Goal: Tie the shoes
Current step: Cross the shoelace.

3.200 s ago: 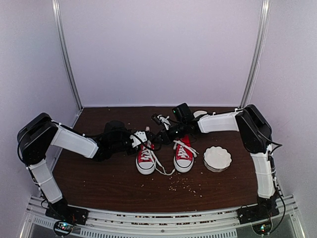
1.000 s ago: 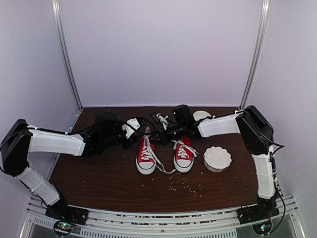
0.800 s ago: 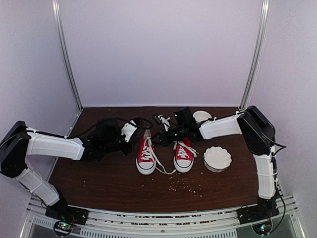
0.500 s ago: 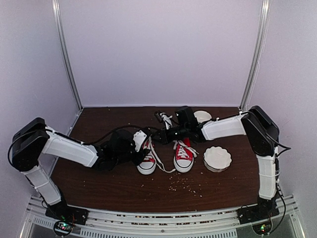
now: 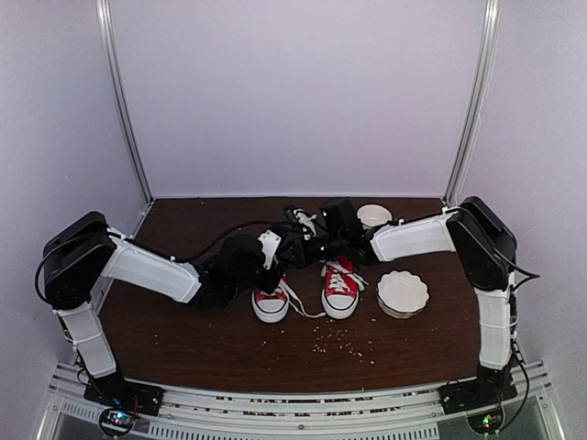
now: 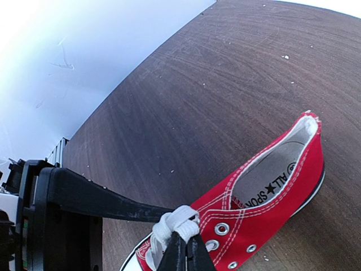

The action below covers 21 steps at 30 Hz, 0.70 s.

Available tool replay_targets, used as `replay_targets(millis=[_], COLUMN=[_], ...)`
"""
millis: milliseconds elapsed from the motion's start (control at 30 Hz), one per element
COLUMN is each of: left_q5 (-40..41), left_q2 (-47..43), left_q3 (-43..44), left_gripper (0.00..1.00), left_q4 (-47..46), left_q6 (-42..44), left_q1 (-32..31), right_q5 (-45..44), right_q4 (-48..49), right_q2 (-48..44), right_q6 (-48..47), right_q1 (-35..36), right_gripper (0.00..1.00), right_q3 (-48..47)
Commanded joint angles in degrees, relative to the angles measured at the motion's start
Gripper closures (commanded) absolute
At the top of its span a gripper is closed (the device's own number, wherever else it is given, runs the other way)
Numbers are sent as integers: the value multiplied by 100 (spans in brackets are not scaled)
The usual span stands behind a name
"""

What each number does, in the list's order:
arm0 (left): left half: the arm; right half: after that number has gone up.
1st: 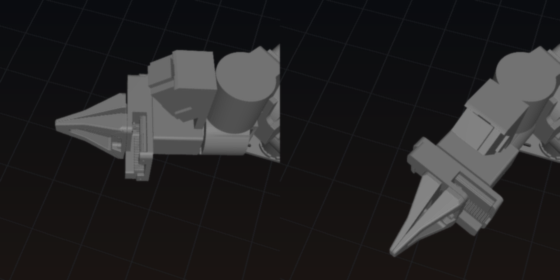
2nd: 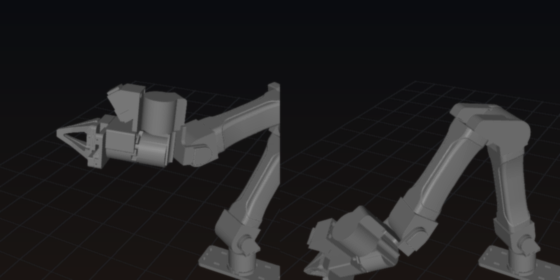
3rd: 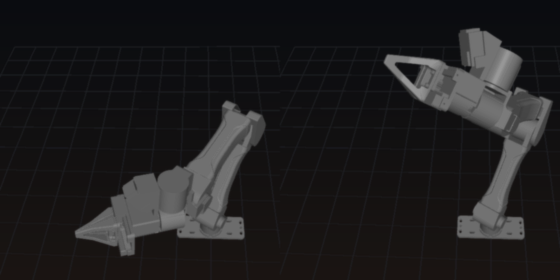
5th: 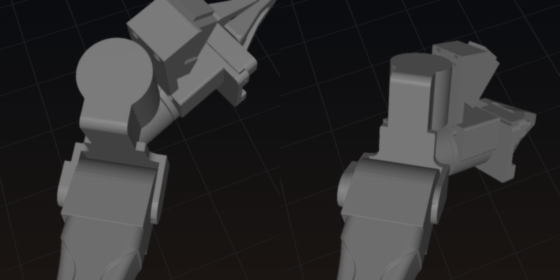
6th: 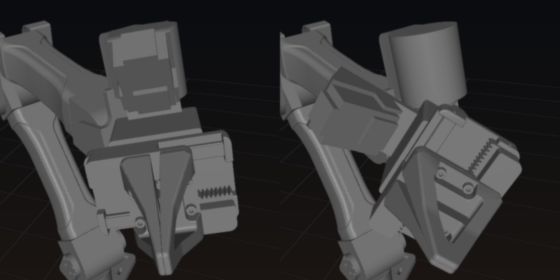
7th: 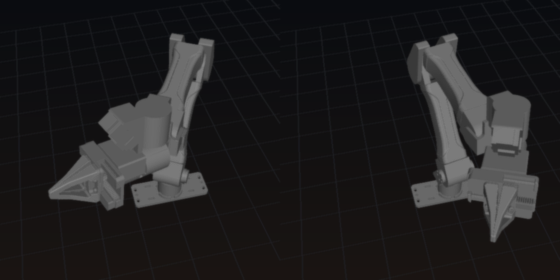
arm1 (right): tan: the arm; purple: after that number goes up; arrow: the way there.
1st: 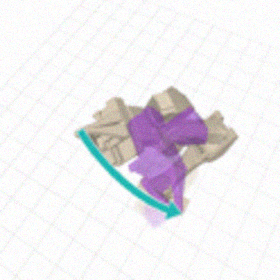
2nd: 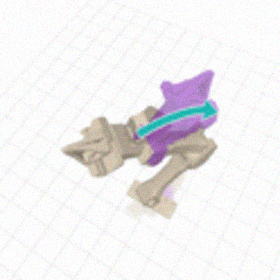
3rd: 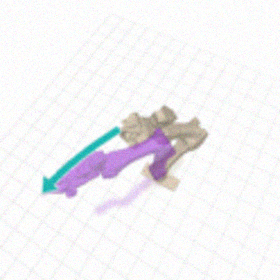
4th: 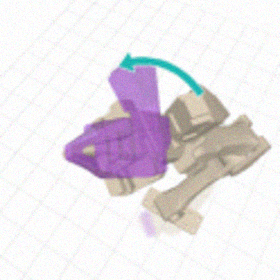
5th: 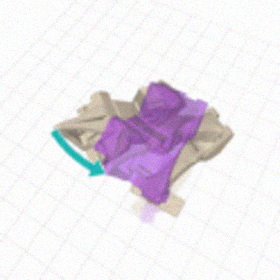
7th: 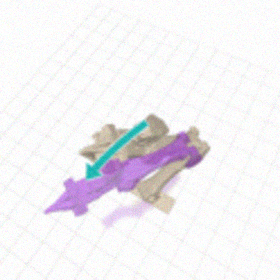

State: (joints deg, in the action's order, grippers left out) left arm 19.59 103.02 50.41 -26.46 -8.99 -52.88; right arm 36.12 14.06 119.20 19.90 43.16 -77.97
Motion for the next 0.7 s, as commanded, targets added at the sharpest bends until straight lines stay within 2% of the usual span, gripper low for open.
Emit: replay_targets(millis=[0, 667], left_q5=[116, 102], left_q2=[39, -954], left_q3=[161, -932], left_gripper=[55, 54], left_q4=[-34, 129], left_q6=[-59, -259], left_q1=[-20, -20], right_q5=[-53, -46], right_q4=[91, -71], right_q2=[-278, -300], right_q6=[22, -95], right_q1=[18, -17], right_gripper=[100, 100], right_q3=[-16, -121])
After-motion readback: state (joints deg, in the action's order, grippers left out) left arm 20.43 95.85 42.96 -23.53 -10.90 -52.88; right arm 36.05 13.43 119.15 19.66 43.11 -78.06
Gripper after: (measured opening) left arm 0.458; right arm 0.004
